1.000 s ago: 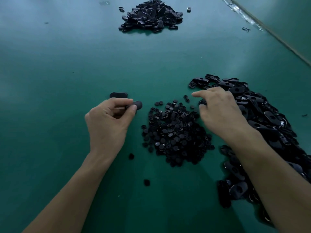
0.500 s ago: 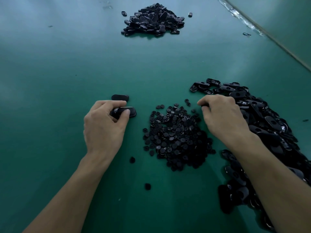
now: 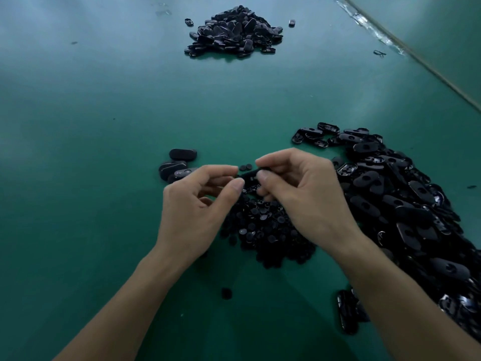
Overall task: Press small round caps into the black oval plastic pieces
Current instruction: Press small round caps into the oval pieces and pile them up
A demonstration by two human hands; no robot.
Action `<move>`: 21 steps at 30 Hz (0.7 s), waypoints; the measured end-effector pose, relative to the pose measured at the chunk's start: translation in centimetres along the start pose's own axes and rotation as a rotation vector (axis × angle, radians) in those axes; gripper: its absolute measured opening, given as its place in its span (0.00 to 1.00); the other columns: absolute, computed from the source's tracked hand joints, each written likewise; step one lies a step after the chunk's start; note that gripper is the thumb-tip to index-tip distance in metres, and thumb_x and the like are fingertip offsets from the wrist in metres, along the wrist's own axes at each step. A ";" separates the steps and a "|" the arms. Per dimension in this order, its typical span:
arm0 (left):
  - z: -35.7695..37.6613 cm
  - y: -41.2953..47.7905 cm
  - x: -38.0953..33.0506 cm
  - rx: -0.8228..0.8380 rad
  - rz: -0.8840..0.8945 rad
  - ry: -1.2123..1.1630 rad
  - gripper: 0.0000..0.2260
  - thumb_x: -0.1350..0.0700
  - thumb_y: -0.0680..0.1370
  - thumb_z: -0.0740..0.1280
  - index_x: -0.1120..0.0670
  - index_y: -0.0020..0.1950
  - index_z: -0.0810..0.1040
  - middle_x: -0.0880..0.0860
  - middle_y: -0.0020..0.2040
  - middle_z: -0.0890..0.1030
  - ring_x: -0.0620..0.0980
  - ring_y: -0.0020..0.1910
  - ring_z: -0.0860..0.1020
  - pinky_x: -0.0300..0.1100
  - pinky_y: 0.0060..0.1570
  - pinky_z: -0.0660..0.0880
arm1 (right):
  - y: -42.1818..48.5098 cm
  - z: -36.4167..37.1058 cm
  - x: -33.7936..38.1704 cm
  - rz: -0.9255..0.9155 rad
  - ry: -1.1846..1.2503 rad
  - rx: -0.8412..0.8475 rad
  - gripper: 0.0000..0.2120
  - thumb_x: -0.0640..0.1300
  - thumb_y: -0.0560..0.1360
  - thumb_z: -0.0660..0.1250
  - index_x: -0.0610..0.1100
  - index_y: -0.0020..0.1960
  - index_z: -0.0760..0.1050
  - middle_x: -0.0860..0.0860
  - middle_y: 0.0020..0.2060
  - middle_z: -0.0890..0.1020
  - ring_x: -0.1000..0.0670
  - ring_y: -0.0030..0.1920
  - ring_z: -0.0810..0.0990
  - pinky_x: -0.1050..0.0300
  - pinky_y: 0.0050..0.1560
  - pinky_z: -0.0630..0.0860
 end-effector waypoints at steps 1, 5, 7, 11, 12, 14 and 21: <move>0.2 -0.1 0.0 0.025 -0.017 -0.047 0.05 0.53 0.75 0.72 0.45 0.50 0.83 0.46 0.40 0.86 0.46 0.37 0.85 0.39 0.37 0.80 | -0.1 0.3 0.1 -0.003 0.046 0.033 0.09 0.35 0.76 0.71 0.49 0.47 0.81 0.51 0.36 0.85 0.52 0.36 0.85 0.59 0.40 0.80; 0.4 -0.1 -0.1 0.068 -0.038 -0.200 0.07 0.63 0.77 0.72 0.51 0.48 0.84 0.49 0.39 0.86 0.45 0.35 0.84 0.34 0.35 0.78 | -0.2 0.4 0.1 0.001 0.083 0.071 0.06 0.37 0.74 0.74 0.48 0.45 0.82 0.50 0.35 0.85 0.52 0.36 0.84 0.60 0.40 0.78; 0.4 -0.1 0.0 0.068 -0.057 -0.240 0.05 0.62 0.76 0.72 0.52 0.48 0.84 0.49 0.40 0.86 0.44 0.36 0.84 0.34 0.36 0.78 | -0.1 0.2 -0.1 -0.002 0.033 0.061 0.05 0.39 0.74 0.75 0.47 0.45 0.84 0.52 0.36 0.86 0.55 0.37 0.83 0.60 0.42 0.77; 0.6 -0.2 -0.1 0.074 -0.070 -0.236 0.02 0.56 0.74 0.72 0.52 0.45 0.83 0.49 0.39 0.86 0.45 0.37 0.84 0.34 0.38 0.79 | 0.0 0.0 -0.6 0.030 -0.017 0.043 0.04 0.42 0.73 0.76 0.50 0.46 0.85 0.55 0.37 0.86 0.57 0.39 0.84 0.60 0.45 0.78; 0.6 -0.3 -0.1 0.076 -0.074 -0.233 0.01 0.55 0.74 0.72 0.52 0.45 0.83 0.49 0.39 0.86 0.45 0.37 0.84 0.34 0.38 0.79 | 0.0 0.0 -0.7 0.042 -0.048 0.034 0.04 0.43 0.73 0.76 0.51 0.45 0.84 0.55 0.38 0.86 0.57 0.40 0.84 0.59 0.46 0.80; 0.6 -0.3 0.0 0.076 -0.072 -0.222 0.01 0.57 0.76 0.71 0.52 0.45 0.83 0.49 0.39 0.86 0.46 0.38 0.85 0.35 0.38 0.79 | -0.1 0.1 -0.8 0.040 -0.105 0.030 0.03 0.45 0.73 0.76 0.51 0.43 0.83 0.56 0.37 0.86 0.58 0.39 0.84 0.58 0.46 0.80; 0.5 -0.2 0.2 0.112 -0.108 -0.266 0.07 0.56 0.74 0.71 0.51 0.52 0.82 0.52 0.38 0.86 0.46 0.35 0.84 0.35 0.35 0.79 | 0.0 -0.1 -0.3 -0.003 -0.196 0.080 0.03 0.44 0.75 0.74 0.50 0.43 0.84 0.55 0.33 0.84 0.57 0.34 0.82 0.58 0.43 0.80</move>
Point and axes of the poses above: each hand's wrist, its own y-axis towards the middle knuckle, its own z-axis out of the palm, x = y × z, the point moved 1 cm from there along y, towards the middle knuckle
